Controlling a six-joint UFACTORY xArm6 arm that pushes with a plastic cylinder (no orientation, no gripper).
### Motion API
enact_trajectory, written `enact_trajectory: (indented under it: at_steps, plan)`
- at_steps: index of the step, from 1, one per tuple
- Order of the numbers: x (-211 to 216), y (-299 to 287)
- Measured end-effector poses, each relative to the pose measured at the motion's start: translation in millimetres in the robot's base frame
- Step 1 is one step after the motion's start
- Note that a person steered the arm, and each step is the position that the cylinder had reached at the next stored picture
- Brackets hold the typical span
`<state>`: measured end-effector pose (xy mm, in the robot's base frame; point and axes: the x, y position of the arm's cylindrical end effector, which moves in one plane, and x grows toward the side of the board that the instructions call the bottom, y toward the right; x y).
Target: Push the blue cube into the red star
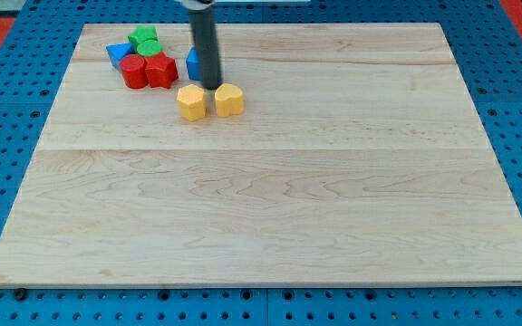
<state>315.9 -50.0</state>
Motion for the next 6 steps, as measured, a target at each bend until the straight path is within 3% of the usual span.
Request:
enact_trajectory:
  at_steps: [1, 3, 4, 5, 6]
  plan:
    - [-32, 20]
    - [-44, -72]
    - [-57, 10]
    - [-34, 108]
    - [2, 113]
